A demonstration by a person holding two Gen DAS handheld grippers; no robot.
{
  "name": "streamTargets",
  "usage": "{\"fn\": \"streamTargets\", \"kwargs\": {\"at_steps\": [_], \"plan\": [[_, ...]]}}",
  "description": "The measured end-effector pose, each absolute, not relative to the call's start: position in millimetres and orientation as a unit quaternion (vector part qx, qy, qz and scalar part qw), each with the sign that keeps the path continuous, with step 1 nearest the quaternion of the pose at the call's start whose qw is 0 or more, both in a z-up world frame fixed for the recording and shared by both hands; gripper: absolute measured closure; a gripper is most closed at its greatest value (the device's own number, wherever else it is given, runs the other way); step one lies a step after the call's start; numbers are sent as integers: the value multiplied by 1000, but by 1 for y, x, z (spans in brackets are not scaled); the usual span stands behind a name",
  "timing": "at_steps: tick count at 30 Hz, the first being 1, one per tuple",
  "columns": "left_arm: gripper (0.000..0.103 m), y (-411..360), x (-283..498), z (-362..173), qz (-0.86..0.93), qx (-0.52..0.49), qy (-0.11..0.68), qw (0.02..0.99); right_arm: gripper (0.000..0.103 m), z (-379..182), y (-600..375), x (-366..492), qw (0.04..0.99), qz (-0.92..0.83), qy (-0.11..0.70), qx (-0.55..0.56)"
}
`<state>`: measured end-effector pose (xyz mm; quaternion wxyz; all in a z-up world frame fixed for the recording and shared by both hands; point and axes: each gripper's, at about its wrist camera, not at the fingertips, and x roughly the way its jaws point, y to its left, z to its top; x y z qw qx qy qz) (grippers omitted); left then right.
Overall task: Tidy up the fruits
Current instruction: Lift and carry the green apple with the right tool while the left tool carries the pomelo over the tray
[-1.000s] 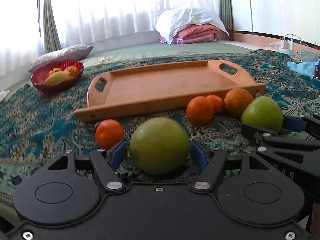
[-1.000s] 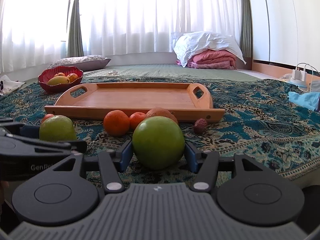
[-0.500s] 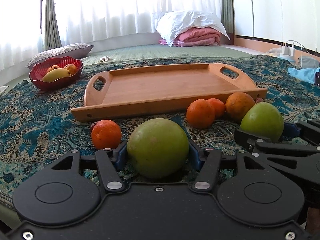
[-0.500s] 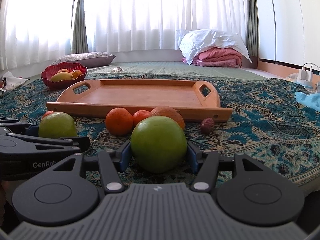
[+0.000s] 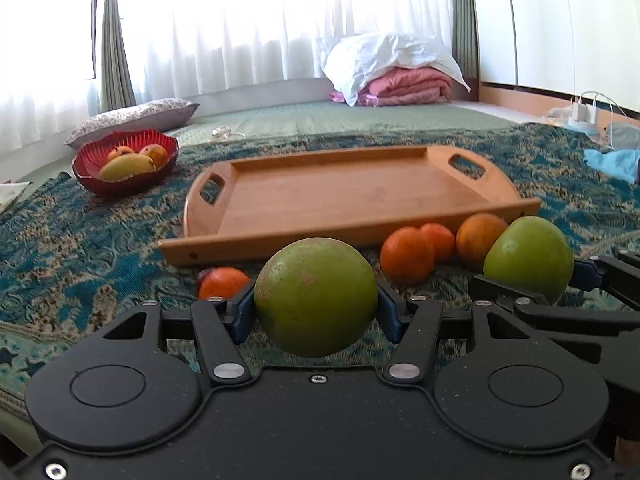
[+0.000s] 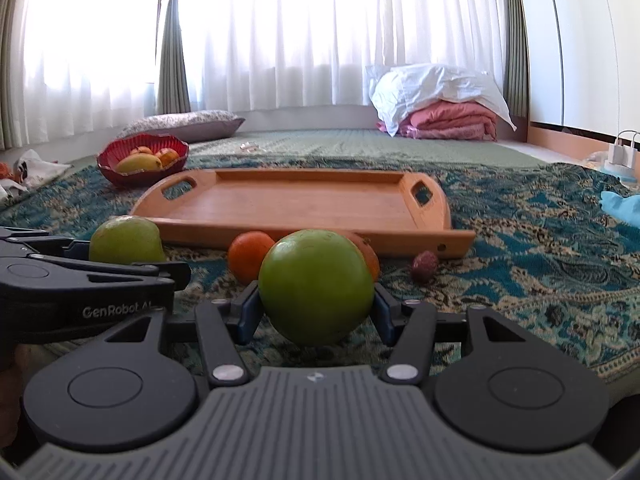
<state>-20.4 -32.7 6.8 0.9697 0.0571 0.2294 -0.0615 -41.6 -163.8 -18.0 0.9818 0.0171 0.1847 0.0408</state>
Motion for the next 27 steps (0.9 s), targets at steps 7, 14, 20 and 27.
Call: {"fn": "streamTargets", "kwargs": {"at_steps": [7, 14, 20, 27], "plan": [[46, -33, -20, 25, -58, 64, 207, 975, 44, -4, -166, -41, 984, 46, 167, 27], [46, -30, -6, 43, -52, 64, 197, 977, 44, 11, -172, -29, 985, 46, 159, 37], [46, -23, 20, 54, -49, 56, 213, 974, 44, 24, -188, 1, 980, 37, 184, 62], [46, -18, 57, 59, -42, 54, 232, 970, 44, 29, -203, 42, 974, 12, 216, 70]]}}
